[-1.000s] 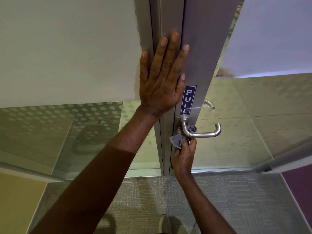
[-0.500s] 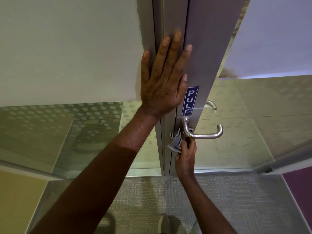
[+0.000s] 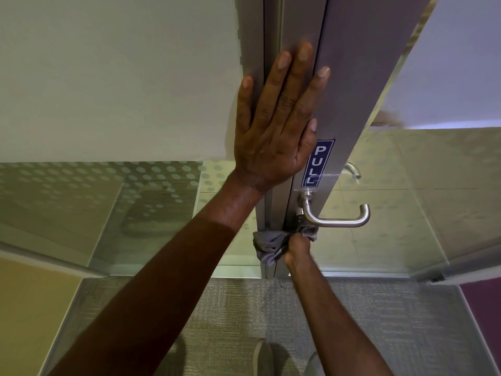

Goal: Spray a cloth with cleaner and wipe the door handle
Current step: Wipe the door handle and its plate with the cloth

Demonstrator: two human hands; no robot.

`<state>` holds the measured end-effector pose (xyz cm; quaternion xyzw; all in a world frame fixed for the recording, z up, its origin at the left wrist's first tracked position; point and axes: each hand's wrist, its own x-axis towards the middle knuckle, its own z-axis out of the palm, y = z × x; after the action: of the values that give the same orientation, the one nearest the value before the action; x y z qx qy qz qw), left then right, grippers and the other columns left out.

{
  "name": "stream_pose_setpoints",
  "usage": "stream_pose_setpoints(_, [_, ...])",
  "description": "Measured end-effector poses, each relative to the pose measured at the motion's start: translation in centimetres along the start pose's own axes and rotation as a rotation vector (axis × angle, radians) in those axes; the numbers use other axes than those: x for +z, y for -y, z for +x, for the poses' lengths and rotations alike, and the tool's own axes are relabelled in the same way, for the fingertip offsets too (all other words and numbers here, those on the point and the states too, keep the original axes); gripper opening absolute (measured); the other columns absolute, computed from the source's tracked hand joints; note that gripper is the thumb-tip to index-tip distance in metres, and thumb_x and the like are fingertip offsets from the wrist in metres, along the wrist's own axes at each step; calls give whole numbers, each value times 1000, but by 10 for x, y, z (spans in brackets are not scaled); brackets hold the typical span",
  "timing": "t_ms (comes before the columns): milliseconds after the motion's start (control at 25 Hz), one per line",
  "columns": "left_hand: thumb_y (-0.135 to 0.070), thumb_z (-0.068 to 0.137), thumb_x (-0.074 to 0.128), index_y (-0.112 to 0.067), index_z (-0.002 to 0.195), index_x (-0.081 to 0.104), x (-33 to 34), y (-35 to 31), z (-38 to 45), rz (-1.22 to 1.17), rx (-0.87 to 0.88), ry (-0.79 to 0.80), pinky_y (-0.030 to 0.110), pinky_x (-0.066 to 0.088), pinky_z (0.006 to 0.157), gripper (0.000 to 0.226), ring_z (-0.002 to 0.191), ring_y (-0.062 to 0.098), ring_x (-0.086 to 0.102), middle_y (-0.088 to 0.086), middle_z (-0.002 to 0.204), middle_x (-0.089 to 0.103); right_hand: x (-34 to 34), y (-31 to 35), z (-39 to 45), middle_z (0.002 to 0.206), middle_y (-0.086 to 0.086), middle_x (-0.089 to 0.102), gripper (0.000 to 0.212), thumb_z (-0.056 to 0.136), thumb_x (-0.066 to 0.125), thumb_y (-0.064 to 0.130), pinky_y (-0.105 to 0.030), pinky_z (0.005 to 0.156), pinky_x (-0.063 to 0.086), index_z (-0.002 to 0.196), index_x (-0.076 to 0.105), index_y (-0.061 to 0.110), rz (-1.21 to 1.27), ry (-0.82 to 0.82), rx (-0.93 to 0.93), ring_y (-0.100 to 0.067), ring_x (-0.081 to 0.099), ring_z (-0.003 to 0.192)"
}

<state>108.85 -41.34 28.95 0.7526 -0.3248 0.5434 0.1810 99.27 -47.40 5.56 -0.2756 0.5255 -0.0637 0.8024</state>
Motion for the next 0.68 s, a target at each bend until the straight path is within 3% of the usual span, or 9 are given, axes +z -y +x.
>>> stream_pose_setpoints(40, [-32,103,51,-16,153,43,0,0,0,-1,1,-2,44,-6,133,54,154,24,18,12,158,35,-4,1,6,136,-18,58,36,113,26,17,-36,92,53,131,53,2,19,29,69,-33,60,114])
stream_pose_setpoints(160, [-32,102,52,-17,153,41,0,0,-1,3,4,1,44,-6,133,54,153,22,16,10,158,33,-15,6,17,146,-20,50,71,111,13,53,-36,90,55,150,39,0,124,69,229,-33,57,125])
stream_pose_setpoints(280, [-32,102,51,-17,154,41,0,0,-1,14,13,7,44,-6,133,55,153,22,16,11,158,33,-13,9,18,166,-22,31,73,112,11,49,-40,121,30,156,31,-6,144,17,253,-33,34,152])
stream_pose_setpoints(480, [-32,103,49,-17,154,40,-2,-1,0,11,18,2,44,-5,133,55,154,23,16,11,159,33,-13,14,9,170,-19,22,67,114,14,45,-44,126,20,161,23,-2,350,56,254,-36,20,158])
stream_pose_setpoints(560, [-32,104,47,-17,155,41,-2,-1,0,-16,19,3,44,-4,132,53,154,24,17,12,160,33,-17,22,-1,164,-23,34,48,116,22,24,-44,120,35,156,35,-1,234,154,240,-39,35,151])
stream_pose_setpoints(640, [-32,105,47,-16,155,41,-3,-1,0,-20,20,-1,44,-4,133,53,156,24,16,12,160,33,-23,36,-16,137,-31,56,39,110,26,-1,-38,90,61,141,50,2,174,253,259,-38,64,118])
stream_pose_setpoints(680, [-32,105,47,-16,155,41,-4,-1,0,-27,14,-4,44,-4,134,53,159,22,14,12,160,33,-27,41,-27,122,-30,62,41,104,26,-10,-36,74,66,131,54,1,178,300,272,-35,70,99])
